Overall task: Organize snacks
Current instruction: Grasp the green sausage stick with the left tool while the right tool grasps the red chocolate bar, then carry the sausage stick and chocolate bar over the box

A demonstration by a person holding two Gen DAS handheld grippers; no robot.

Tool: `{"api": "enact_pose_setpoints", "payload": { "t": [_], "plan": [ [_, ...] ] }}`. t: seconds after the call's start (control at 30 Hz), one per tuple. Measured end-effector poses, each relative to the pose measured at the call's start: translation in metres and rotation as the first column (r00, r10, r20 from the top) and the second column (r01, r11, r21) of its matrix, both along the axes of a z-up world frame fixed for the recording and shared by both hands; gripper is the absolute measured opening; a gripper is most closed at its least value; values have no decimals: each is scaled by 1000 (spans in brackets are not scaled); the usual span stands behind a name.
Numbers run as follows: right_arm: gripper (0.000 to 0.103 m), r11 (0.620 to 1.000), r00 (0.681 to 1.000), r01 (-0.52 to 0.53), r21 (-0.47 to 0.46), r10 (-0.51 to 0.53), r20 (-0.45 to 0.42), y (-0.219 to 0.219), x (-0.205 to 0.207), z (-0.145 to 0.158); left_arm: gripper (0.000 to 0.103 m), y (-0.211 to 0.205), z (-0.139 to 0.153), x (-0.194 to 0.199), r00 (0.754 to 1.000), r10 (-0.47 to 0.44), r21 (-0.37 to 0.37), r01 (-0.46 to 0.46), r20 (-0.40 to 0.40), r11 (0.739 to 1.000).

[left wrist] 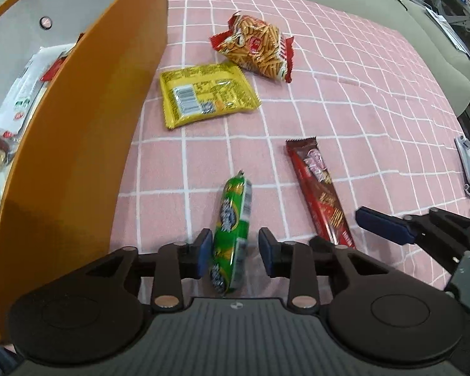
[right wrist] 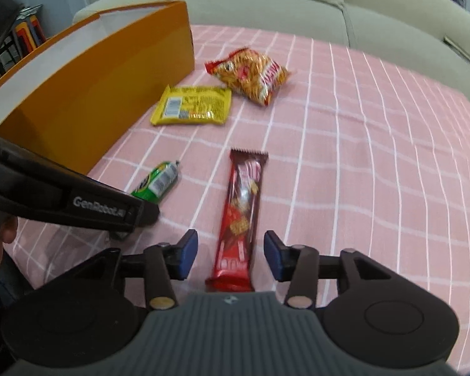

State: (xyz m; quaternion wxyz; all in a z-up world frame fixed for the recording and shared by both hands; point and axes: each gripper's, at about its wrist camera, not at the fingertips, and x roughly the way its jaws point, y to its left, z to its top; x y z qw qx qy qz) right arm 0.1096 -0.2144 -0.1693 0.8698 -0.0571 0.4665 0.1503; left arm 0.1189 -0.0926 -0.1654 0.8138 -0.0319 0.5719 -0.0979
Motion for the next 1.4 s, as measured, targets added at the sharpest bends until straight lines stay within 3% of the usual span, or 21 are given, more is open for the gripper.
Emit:
{"api": "enact_pose_setpoints", "payload": {
  "t": [0.37,0.8,0.9,1.0,1.07,1.23,1.4],
  "plan": [
    [44,1000,1000,-16,-2,16,8,3,19,-12,37,-5,-3,9,999,-2,63,4,-39,998],
    [41,999,999,-28,-43,29,16,9,18,-15,30,-9,-4,1,999,-1,101,-2,32,995],
    [35,998,999,-30,-47,31,21,10,16,-14,30,-9,-5,2,1000,-1,101,-2,30,995],
    [22,998,999,-32,-57,33,22,12,15,-13,28,-9,-5,1,999,-9,96,5,37,995],
    [21,998,1000,-23,-57,24,15,12,16,-13,26,-9,-5,1,999,-12,87,8,43,996],
    [21,999,999,23,-23,-23,-23,5,18,-9,25,-3,-3,-2,999,15,69,-18,48,997],
    [21,988,990,129,82,-122,-75,-15,19,1,25,1,12,-7,996,27,37,-30,82,999]
  ]
}}
